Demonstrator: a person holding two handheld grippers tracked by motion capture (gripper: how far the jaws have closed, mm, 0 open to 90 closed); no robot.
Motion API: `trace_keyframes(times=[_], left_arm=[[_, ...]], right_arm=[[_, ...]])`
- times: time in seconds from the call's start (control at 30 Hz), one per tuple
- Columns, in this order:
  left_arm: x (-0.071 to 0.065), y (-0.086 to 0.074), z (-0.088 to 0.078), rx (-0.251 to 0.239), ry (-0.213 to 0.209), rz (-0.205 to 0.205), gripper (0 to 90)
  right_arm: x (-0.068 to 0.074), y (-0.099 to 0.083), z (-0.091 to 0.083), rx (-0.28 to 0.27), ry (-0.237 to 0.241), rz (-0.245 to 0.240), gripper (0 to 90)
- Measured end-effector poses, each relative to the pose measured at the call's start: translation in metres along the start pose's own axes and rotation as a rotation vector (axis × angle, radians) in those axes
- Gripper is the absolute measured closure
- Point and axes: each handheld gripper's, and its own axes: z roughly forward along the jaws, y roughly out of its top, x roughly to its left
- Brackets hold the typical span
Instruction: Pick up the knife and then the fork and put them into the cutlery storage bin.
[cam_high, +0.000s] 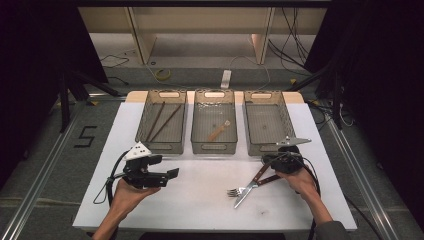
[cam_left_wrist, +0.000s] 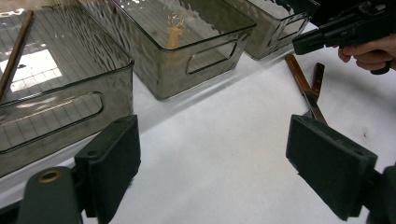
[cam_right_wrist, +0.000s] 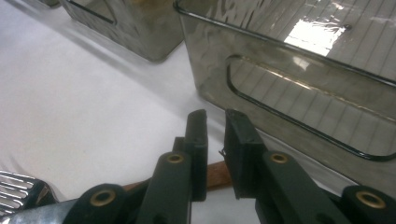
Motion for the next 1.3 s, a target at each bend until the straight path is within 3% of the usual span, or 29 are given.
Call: trace_keyframes(times=[0.4,0.77,1.1,1.3], left_arm=[[-0.001,0.000,0.000,-0.002,0.007,0.015,17.2],[0.001,-0.001,0.000,-0.002,0.010,0.017,16.9],[0.001,-0.001,0.000,-0.004,0.011,0.018,16.9],[0.000,-0.001,-0.001,-0.011,0.013,0.012,16.8]], right_arm=[[-0.002,0.003,0.012,0.061,0.004,-0.022,89.7],[0.000,0.000,0.021,0.154,-0.001,-0.049,90.0],[0.001,-0.004,0.012,0.203,-0.001,-0.035,90.0],[0.009,-0.009,0.005,0.229,-0.012,-0.054,90.0]])
